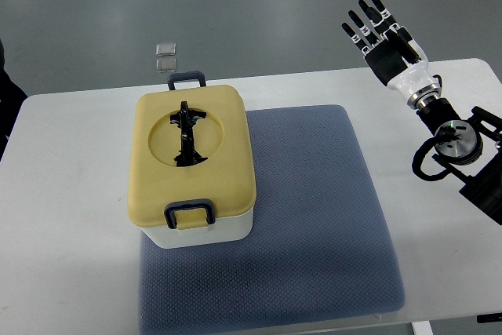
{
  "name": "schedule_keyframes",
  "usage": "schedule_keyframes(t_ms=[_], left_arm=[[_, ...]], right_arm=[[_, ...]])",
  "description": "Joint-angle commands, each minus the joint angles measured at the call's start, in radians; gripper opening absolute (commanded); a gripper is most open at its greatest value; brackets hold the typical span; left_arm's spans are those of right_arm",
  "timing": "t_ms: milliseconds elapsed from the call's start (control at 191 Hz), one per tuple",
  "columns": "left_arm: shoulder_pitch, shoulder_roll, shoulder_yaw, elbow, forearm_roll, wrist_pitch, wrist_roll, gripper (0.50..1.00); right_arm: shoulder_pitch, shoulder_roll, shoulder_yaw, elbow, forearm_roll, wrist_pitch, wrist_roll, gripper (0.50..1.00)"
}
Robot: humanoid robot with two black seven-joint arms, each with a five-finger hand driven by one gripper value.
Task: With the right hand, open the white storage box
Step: 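Move the right hand over the yellow lid toward its far edge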
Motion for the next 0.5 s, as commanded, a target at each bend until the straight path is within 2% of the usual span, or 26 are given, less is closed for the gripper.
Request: schedule_keyframes(t_ms=[0,257,382,497], left_arm=[[0.0,0.0,-0.001,0.0,0.0,-0.001,0.0,1.0],[0.0,0.0,-0.004,0.0,-0.008,0.001,0.002,1.0],[0.0,0.0,-0.002,0.0,-0.008,0.001,0.002,1.0],[0.0,0.0,-0.002,0.0,-0.008,0.001,0.002,1.0]], right_arm=[[0.0,0.0,0.0,-0.001,0.0,0.0,0.0,0.932],[0.009,-0.005,0.002,0.007,-0.002,0.0,0.0,0.932],[0.078,-0.039,-0.009,0.007,-0.048,0.0,-0.002,0.932],[0.162,-0.066,-0.017,0.031,-0.21,0.012,-0.008,0.932]])
